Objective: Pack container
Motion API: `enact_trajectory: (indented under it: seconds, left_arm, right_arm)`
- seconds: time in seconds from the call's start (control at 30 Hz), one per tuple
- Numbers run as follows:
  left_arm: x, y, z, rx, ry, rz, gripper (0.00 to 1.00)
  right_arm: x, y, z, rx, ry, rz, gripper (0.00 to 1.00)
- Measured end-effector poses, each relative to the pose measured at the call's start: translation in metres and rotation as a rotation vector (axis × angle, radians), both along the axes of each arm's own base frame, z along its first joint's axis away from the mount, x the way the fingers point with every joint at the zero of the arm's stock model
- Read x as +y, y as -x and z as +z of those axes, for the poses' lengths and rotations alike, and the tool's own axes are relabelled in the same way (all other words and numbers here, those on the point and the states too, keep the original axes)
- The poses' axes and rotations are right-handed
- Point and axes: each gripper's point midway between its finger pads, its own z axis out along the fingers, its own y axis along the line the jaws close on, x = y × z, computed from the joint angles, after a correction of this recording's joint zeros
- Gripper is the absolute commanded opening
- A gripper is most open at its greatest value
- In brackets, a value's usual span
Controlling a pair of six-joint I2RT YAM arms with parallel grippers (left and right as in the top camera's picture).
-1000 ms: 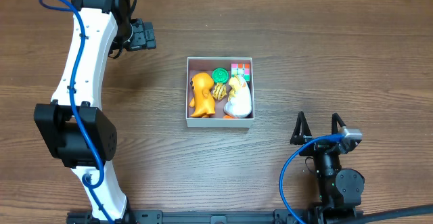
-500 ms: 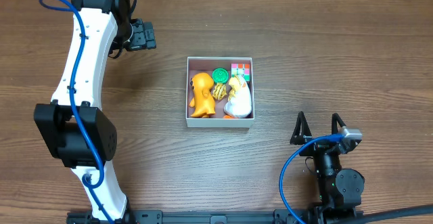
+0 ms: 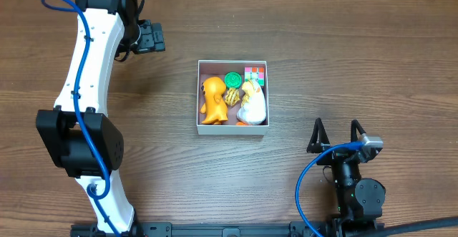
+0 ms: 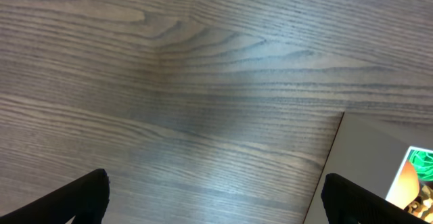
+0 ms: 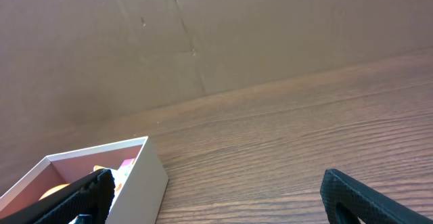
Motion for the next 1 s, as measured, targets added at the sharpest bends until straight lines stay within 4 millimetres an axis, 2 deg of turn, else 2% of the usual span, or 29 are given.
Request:
enact_trajectory:
  seconds: [0.2,0.3,0.37,0.5,0.6,0.67,0.73,0.83,0.97,1.0]
  left_arm:
    - [0.0,0.0,0.0,0.001,0.001,0.001,1.0]
    - [-0.001,-0.011,0.003,-0.047,0.008,0.019,1.0]
    - [-0.002,-0.029,0.008,-0.124,0.015,0.026,1.0]
    - [-0.009,-0.081,0.034,-0.362,0.036,0.021,1.0]
    - [-0.025,-0.108,0.055,-0.503,0.039,-0.032,1.0]
    - [-0.041,-0.117,0.065,-0.56,0.035,-0.087,1.0]
    - [-0.067,-0.121,0.072,-0.597,0.032,-0.165,1.0]
    - [-0.088,-0.117,0.071,-0.595,0.022,-0.239,1.0]
    - [-0.094,-0.114,0.078,-0.607,0.01,-0.277,1.0]
    - [-0.092,-0.112,0.087,-0.623,0.003,-0.285,1.0]
  right_arm:
    - [0.0,0.0,0.0,-0.001,0.0,0.0,1.0]
    - [0.0,0.0,0.0,-0.001,0.0,0.0,1.0]
    - [0.0,0.0,0.0,0.0,0.0,0.0,1.0]
    - [0.0,0.0,0.0,-0.001,0.0,0.0,1.0]
    - [0.0,0.0,0.0,-0.001,0.0,0.0,1.0]
    - [0.0,0.0,0.0,0.0,0.0,0.0,1.0]
    - [0.0,0.0,0.0,0.0,0.0,0.0,1.0]
    - [0.0,0.0,0.0,0.0,0.0,0.0,1.0]
    - [0.0,0.0,0.0,0.0,0.0,0.001,1.0]
    - [0.0,0.0,0.0,0.0,0.0,0.001,1.0]
